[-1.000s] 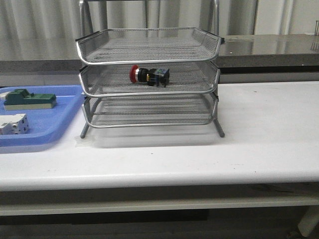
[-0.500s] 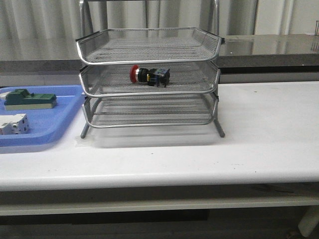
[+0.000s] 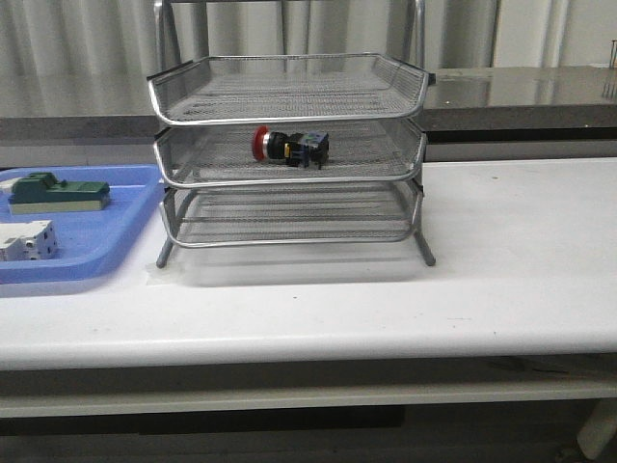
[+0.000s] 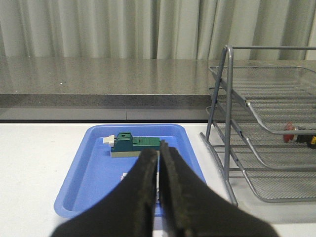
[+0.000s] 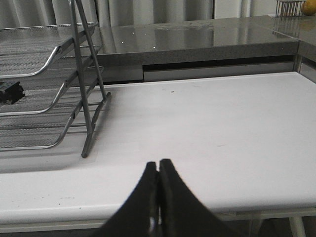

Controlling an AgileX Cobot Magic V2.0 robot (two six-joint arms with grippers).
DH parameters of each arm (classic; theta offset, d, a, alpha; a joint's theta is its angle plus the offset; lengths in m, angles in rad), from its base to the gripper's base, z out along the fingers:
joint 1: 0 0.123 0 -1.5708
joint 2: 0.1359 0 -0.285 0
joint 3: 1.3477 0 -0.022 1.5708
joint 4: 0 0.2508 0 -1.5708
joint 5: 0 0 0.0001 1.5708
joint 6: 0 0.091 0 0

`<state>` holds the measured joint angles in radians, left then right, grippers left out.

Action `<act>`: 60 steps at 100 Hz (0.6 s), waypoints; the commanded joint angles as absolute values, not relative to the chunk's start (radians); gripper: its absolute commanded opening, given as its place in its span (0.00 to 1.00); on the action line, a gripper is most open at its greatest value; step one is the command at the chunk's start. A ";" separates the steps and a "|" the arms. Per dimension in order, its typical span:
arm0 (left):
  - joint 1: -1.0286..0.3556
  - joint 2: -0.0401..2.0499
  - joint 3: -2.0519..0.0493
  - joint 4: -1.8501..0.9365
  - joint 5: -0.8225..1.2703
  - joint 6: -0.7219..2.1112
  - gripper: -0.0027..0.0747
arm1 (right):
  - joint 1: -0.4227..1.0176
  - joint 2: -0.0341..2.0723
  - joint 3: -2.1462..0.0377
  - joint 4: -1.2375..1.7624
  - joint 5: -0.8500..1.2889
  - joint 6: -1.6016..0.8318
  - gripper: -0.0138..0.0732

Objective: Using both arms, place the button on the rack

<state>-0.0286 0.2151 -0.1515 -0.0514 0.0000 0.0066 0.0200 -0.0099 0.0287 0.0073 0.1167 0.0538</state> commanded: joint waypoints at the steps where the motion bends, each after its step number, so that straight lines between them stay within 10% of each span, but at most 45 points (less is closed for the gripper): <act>1: -0.027 0.172 -0.139 -0.037 -0.070 -0.023 0.04 | 0.014 -0.031 0.012 0.008 0.033 0.043 0.09; 60: -0.027 -0.039 0.047 0.082 -0.061 -0.213 0.04 | 0.014 -0.030 0.012 0.008 0.033 0.043 0.09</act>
<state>-0.0286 -0.0059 0.0012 0.0664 0.0072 -0.1743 0.0200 -0.0099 0.0287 0.0085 0.1167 0.0538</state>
